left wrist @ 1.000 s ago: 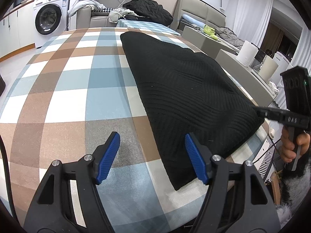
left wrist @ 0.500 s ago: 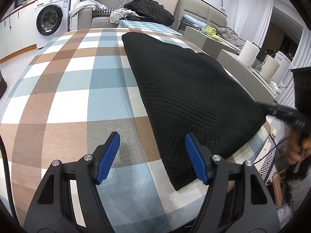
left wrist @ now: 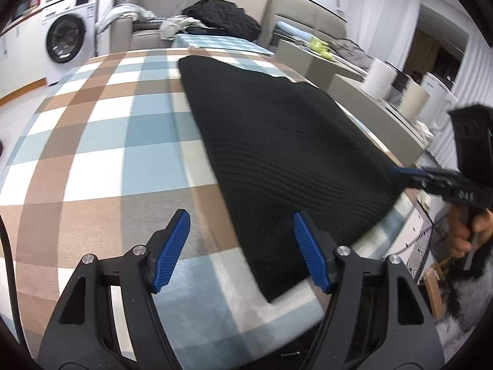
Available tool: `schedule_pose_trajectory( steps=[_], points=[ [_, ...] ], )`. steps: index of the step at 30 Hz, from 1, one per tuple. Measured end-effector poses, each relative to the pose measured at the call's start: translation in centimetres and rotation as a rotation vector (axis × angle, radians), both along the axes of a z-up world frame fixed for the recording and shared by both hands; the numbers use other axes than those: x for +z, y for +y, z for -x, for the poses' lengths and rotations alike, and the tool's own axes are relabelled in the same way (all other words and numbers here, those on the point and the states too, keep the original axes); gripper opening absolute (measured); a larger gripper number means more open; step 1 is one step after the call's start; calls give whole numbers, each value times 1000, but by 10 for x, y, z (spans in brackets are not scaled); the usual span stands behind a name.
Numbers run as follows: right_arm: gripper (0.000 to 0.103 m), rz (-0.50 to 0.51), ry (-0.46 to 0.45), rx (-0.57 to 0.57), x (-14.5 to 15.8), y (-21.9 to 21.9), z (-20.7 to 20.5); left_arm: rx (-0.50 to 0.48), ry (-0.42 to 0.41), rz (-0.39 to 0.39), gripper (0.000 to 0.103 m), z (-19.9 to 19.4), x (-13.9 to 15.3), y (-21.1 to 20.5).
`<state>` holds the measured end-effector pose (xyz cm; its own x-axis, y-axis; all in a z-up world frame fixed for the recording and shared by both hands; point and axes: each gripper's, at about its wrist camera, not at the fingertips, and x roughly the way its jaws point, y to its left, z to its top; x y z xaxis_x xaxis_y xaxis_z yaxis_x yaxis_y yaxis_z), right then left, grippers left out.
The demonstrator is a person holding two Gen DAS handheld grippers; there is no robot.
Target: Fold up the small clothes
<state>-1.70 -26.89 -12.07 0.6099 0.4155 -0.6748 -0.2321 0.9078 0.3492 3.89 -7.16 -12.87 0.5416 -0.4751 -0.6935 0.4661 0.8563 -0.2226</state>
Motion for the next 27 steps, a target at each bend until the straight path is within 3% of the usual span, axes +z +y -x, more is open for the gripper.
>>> schedule_pose_trajectory(
  steps=[6,8,10,15,18,27],
  points=[
    [29,-15,23,-6,-5,4,-12,-77,3,-76,67,12,-8,-18],
    [34,-30,22,-32,-6,-1,-14,-86,0,-74,67,15,-8,-19],
    [46,-29,17,-68,-3,-6,-13,-83,-2,-62,67,15,-7,-18],
    [47,-31,-8,-203,2,-32,-15,-35,-3,-45,67,-4,-6,-19],
    [47,41,-5,-304,-1,-42,-17,-9,23,-22,67,-23,-9,-22],
    [47,133,-4,-300,-11,-39,-24,60,97,59,67,-59,-15,-27]
  ],
)
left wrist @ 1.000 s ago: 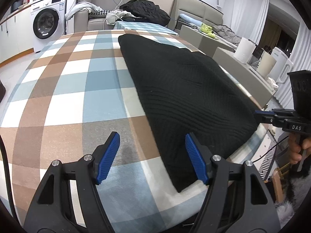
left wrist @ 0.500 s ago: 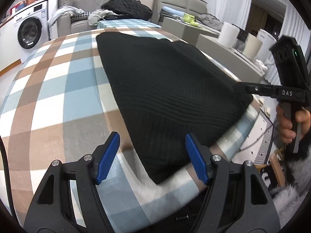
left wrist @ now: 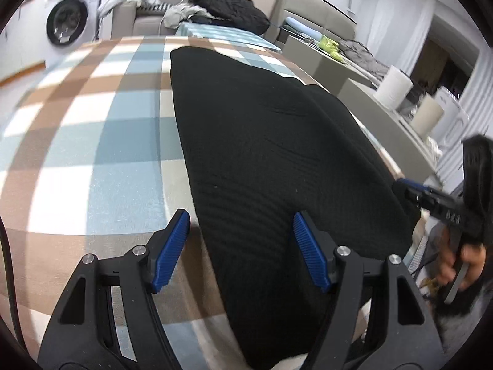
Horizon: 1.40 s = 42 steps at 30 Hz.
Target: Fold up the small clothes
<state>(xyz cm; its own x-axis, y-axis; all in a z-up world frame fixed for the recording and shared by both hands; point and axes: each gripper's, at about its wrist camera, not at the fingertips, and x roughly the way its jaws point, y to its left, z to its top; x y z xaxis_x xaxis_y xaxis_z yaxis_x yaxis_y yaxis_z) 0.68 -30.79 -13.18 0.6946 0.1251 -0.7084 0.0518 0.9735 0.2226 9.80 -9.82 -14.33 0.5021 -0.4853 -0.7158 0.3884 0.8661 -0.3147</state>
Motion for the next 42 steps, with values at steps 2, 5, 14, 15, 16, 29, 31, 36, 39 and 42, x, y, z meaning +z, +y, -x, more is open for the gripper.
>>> schedule_pose_trajectory(
  steps=[2,5,14,15,16,29,31,36,39,42],
  points=[
    [47,-3,-4,2,0,1,0,13,4,14,59,-5,0,-1],
    [47,2,-1,8,-1,1,-1,16,13,15,39,-11,1,-5],
    [47,-2,4,10,-3,2,-3,34,-47,-21,15,-3,4,0],
    [47,-6,5,14,-3,3,-3,35,-50,-24,15,-1,4,3],
    [47,-8,8,19,-4,3,-3,35,-51,-24,15,0,4,7],
    [47,-111,10,112,6,37,-42,119,-46,-9,17,21,12,87],
    [47,-130,12,129,7,45,-56,127,-45,-31,19,23,12,85],
    [43,-204,54,137,1,60,-108,125,-74,-73,39,29,17,79],
    [37,-238,109,116,-8,64,-138,129,-100,-65,55,33,23,80],
    [26,-227,136,114,-12,71,-157,143,-130,-64,63,36,29,81]
  ],
)
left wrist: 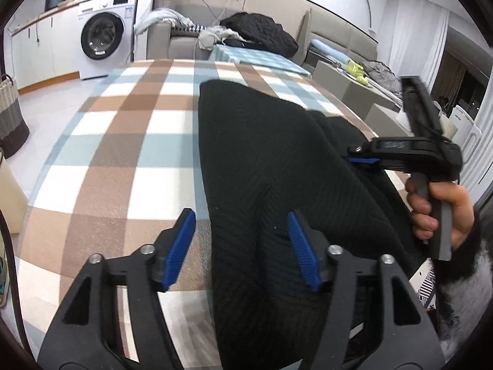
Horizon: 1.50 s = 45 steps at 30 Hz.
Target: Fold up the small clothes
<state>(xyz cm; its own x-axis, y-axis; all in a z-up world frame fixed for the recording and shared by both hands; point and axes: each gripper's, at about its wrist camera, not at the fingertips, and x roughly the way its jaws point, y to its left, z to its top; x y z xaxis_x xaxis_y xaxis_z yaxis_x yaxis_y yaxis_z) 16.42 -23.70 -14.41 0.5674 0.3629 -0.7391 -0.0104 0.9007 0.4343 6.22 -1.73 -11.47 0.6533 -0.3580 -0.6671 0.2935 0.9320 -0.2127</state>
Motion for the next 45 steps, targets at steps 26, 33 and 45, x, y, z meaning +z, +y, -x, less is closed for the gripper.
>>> schedule_pose_trajectory(
  steps=[26,33,45],
  points=[
    [23,17,-2,101,-5,2,116,-61,23,-19,64,3,-9,-18],
    [5,-10,-114,115,6,10,127,-60,33,-38,64,4,-13,-23],
    [13,-27,-35,71,-9,4,121,-60,48,-42,64,2,-18,-22]
  ],
)
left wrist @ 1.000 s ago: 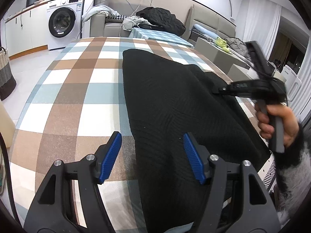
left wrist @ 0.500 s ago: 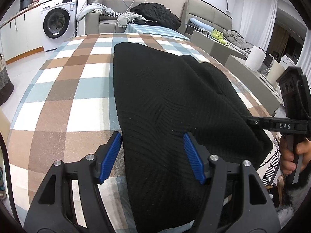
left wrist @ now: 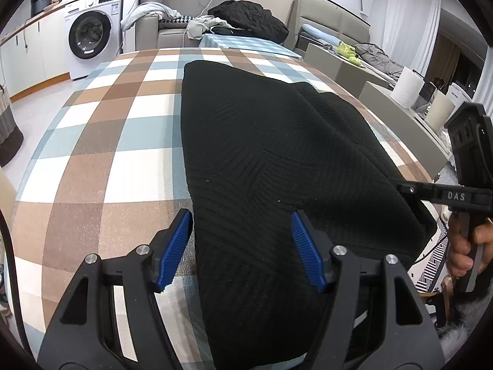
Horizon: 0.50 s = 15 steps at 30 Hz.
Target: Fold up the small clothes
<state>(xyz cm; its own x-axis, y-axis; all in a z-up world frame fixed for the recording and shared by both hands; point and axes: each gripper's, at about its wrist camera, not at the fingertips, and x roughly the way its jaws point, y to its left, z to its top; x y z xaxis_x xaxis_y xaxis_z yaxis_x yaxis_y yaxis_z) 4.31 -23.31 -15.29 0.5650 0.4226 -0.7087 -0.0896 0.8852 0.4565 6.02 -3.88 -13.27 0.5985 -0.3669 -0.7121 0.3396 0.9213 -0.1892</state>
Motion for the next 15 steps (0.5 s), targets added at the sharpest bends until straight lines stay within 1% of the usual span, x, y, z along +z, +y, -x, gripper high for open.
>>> schedule_pose_trajectory(
  steps=[1,6,7,8,9,11,12,13,14,15],
  points=[
    [15,-5,4,0,-1,0,-3,0,2,2,64,-1,-1,0],
    [15,-33,1,-41,-5,-1,-31,4,3,1,64,-2,-1,1],
    [15,-32,-2,-45,-3,-4,-37,3,2,1,64,-2,-1,1],
    [13,-14,-11,-47,-1,-3,-37,4,0,1,64,-2,-1,1],
    [5,21,-29,-43,2,1,-38,5,-2,5,64,-2,0,2],
    [4,44,-84,-29,16,5,-31,4,-4,20,64,0,2,4],
    [4,49,-136,-26,29,5,-23,6,-5,32,64,0,4,5],
    [4,60,-170,-31,40,4,-15,7,-5,37,64,0,5,6],
    [4,80,-193,-42,50,1,-6,6,-5,41,64,0,6,6],
    [4,98,-205,-56,54,-2,1,5,-5,41,64,0,6,6]
  ],
)
